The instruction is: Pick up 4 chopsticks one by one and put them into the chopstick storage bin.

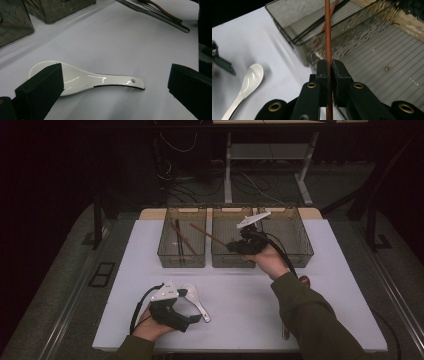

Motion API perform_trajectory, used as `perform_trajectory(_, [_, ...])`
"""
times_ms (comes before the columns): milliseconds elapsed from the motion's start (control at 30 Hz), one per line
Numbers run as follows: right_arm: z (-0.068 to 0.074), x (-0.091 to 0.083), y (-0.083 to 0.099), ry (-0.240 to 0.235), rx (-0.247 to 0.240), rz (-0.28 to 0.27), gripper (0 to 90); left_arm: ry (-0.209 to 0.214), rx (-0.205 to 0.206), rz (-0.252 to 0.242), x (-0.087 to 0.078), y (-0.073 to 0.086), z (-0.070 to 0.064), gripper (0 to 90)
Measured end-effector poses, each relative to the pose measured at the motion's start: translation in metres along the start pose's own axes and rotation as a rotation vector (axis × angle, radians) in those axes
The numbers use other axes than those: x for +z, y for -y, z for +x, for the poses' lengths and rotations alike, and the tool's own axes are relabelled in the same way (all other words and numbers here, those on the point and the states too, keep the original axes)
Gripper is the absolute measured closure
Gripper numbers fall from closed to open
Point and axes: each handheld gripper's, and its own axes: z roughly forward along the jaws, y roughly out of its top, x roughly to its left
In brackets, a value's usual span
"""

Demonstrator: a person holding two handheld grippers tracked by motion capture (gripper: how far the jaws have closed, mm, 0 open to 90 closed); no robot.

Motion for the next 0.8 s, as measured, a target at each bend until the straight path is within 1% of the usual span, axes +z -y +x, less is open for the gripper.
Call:
perform_trajectory(33, [0.001, 0.002, -0.003, 0.002, 0.011, 0.003, 84.3, 0.002, -0.001, 0.000, 0.000, 0.000, 0.000, 0.0])
perform_trajectory(100, [0.000, 0.006, -0.009, 0.003, 0.003, -0.001, 84.4, 0.003, -0.005, 0.000, 0.000, 0.000, 0.001, 0.0])
perform_trajectory(233, [0.001, 0.016, -0.021, 0.018, 0.009, 0.011, 84.3, 0.005, -0.004, -0.003, -0.001, 0.000, 0.001, 0.0])
perform_trajectory(300, [0.001, 0.022, -0.026, 0.020, 0.011, 0.015, 84.4, 0.008, -0.010, -0.007, -0.001, 0.000, 0.001, 0.0])
perform_trajectory(333, [0.001, 0.026, -0.029, 0.024, 0.012, 0.020, 84.3, 0.005, -0.001, -0.008, 0.000, 0.000, 0.001, 0.0])
perform_trajectory(400, [0.001, 0.032, -0.033, 0.023, 0.014, 0.027, 84.3, 0.007, 0.001, -0.002, 0.000, 0.000, 0.001, 0.0])
perform_trajectory(467, [0.001, 0.040, -0.038, 0.031, 0.023, 0.037, 84.3, 0.007, 0.006, 0.001, 0.000, 0.000, 0.001, 0.0])
perform_trajectory(600, [0.000, 0.053, -0.045, 0.032, 0.035, 0.047, 84.3, 0.010, -0.001, -0.009, 0.000, 0.000, 0.001, 0.0])
perform_trajectory(733, [0.000, 0.064, -0.056, 0.036, 0.048, 0.054, 84.3, 0.009, 0.010, 0.000, 0.000, 0.000, 0.001, 0.0])
perform_trajectory(800, [0.000, 0.069, -0.060, 0.043, 0.054, 0.057, 84.3, 0.011, 0.009, 0.002, 0.000, 0.000, 0.000, 0.0])
